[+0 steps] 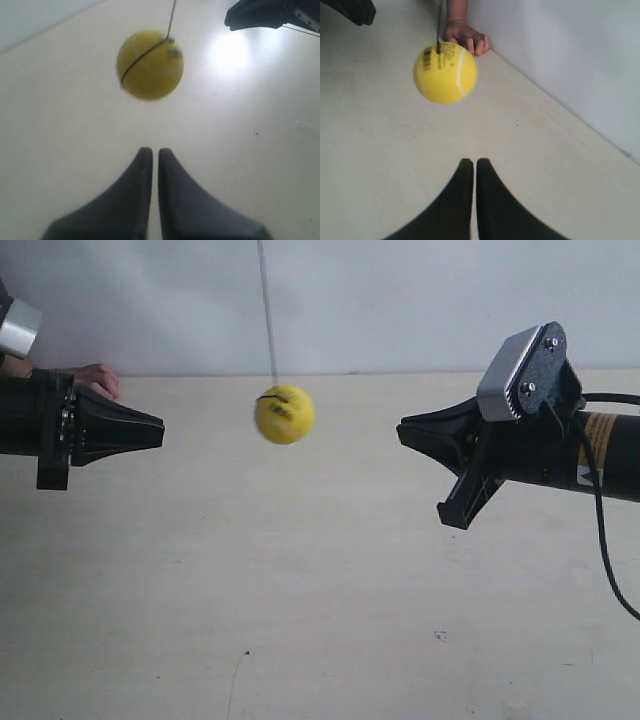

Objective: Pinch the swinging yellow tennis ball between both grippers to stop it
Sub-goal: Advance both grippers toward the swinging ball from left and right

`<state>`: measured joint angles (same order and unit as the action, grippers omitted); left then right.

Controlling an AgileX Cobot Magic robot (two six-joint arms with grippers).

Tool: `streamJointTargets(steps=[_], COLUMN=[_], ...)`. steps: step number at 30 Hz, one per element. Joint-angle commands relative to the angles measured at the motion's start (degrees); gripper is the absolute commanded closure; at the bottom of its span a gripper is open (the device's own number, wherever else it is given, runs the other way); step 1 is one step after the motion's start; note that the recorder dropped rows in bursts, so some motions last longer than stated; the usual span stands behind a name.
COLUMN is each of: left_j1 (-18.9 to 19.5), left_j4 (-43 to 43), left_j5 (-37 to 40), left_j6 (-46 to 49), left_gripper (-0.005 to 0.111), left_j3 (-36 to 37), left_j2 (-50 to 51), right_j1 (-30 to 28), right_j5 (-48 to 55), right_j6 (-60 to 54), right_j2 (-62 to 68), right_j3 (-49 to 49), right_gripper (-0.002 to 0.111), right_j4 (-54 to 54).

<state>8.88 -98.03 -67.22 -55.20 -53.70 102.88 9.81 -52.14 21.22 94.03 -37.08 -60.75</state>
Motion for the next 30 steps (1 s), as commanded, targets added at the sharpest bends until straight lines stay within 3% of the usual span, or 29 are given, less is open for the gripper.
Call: streamJointTargets(steps=[1, 7, 19, 30], left_j1=[0.0, 0.1, 0.1, -0.1], left_j4=[-0.4, -0.5, -0.5, -0.8], left_j5=[-0.5, 6.7, 2.1, -2.7], left_j6=[-0.1, -0.7, 0.1, -0.4], left_gripper=[0.102, 0.102, 0.102, 0.102], left_j3=[-0.3, -0.3, -2.5, -5.3], left_j2=[0.2, 1.6, 5.6, 5.6], right_j1=[0.0, 0.0, 0.0, 0.0], right_j5=[-1.4, -1.4, -1.3, -3.0], right_j6=[0.9, 0.9, 1.6, 4.7], right_j2=[-0.1, -0.1, 9.0, 9.3], right_j3=[-0.3, -0.4, -6.3, -8.3], right_gripper=[0.108, 0.108, 0.108, 0.108], right_j4=[-1.4, -1.4, -1.8, -4.5])
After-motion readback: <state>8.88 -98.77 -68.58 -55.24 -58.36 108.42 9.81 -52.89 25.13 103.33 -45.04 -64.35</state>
